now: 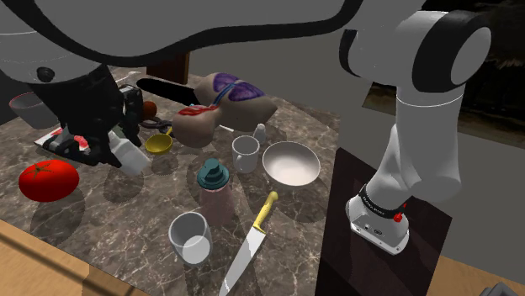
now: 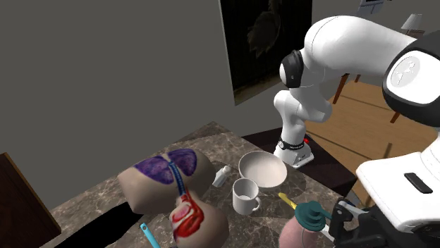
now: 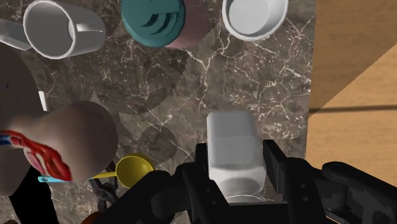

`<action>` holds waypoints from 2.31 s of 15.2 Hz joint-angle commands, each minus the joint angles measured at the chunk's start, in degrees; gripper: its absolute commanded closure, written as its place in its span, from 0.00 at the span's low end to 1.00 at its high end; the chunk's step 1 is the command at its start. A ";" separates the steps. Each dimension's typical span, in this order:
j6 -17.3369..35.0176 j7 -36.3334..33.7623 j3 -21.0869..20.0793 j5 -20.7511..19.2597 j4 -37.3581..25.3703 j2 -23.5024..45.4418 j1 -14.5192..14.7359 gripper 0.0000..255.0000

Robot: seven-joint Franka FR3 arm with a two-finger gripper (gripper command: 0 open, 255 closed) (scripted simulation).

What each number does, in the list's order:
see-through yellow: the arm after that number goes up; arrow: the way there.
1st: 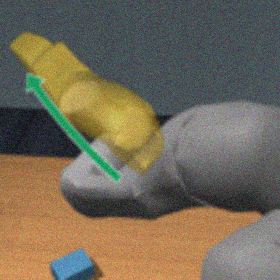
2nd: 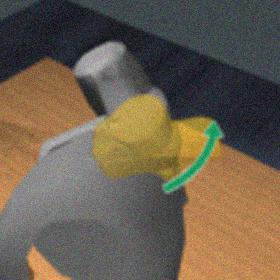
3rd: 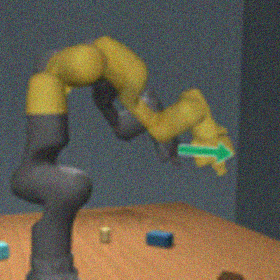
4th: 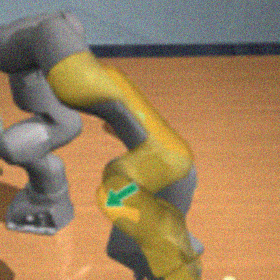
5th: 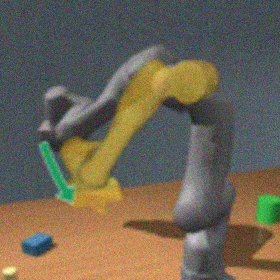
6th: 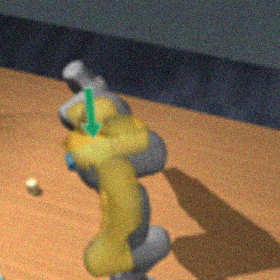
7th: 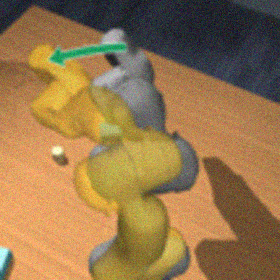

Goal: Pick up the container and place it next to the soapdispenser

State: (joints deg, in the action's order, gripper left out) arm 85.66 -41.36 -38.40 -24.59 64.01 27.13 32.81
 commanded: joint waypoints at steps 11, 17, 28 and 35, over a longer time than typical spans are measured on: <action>10.46 -1.68 -0.26 1.13 12.91 -2.23 -3.53 1.00; 15.02 -2.58 -0.11 0.94 17.76 -2.33 -4.45 1.00; 22.58 -4.51 0.58 -0.43 24.64 -1.11 -5.16 1.00; 26.94 -5.93 1.30 -1.86 27.90 0.46 -5.13 1.00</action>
State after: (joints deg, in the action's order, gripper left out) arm 111.84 -47.03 -37.19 -26.26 91.24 27.45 27.71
